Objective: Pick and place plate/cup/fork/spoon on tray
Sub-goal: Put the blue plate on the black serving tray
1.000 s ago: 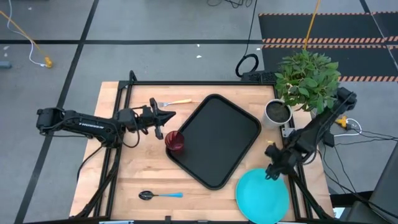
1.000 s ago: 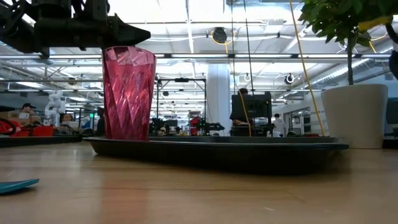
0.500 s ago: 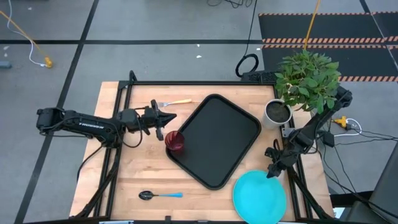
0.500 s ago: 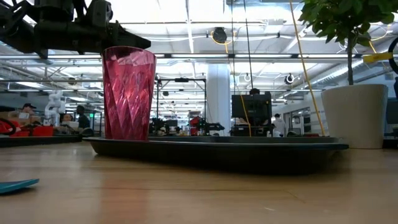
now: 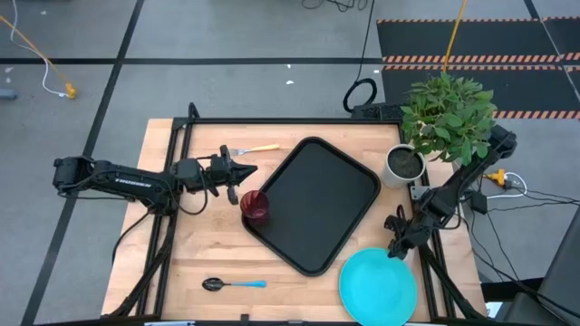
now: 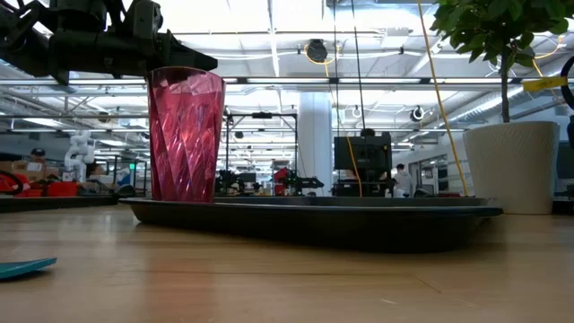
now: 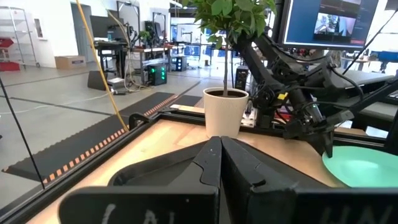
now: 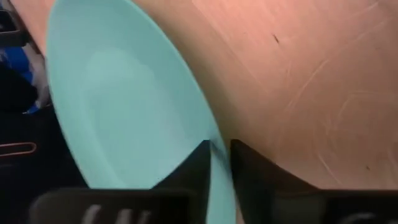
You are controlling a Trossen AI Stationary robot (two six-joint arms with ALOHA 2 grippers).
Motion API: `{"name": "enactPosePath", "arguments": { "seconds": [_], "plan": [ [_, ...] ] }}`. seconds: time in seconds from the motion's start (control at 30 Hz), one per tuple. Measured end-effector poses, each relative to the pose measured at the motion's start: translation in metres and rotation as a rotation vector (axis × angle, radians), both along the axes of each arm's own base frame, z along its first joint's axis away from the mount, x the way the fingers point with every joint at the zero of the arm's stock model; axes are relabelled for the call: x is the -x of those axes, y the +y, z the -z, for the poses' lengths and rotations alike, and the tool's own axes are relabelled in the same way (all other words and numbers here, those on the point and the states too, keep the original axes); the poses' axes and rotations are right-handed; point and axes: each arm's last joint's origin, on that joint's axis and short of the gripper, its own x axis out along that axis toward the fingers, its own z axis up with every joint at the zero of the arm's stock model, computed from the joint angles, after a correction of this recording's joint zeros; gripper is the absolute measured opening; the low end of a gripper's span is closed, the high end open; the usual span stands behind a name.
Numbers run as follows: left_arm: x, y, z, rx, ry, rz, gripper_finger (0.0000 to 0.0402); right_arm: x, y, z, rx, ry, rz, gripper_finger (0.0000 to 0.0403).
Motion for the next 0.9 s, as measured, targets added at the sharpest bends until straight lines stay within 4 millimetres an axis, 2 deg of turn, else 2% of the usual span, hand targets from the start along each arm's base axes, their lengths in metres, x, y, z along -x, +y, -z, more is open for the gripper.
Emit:
{"name": "enactPosePath", "arguments": {
  "seconds": [0.1, 0.73, 0.8, 0.9],
  "plan": [
    [0.000, 0.000, 0.000, 0.001, 0.000, 0.000, 0.0003, -0.003, 0.003, -0.005, -0.003, -0.020, 0.004, 0.0008],
    [0.000, -0.001, 0.000, 0.004, -0.003, 0.011, 0.0003, -0.022, 0.015, -0.038, -0.189, -0.389, 0.115, 0.0000],
    [0.000, -0.001, 0.000, 0.003, -0.003, 0.011, 0.0003, -0.023, 0.015, -0.039, -0.180, -0.419, 0.154, 0.0000],
    [0.000, -0.001, 0.000, 0.003, -0.005, 0.011, 0.0003, -0.024, 0.010, -0.035, -0.116, -0.412, 0.303, 0.0000]
  ]
}}
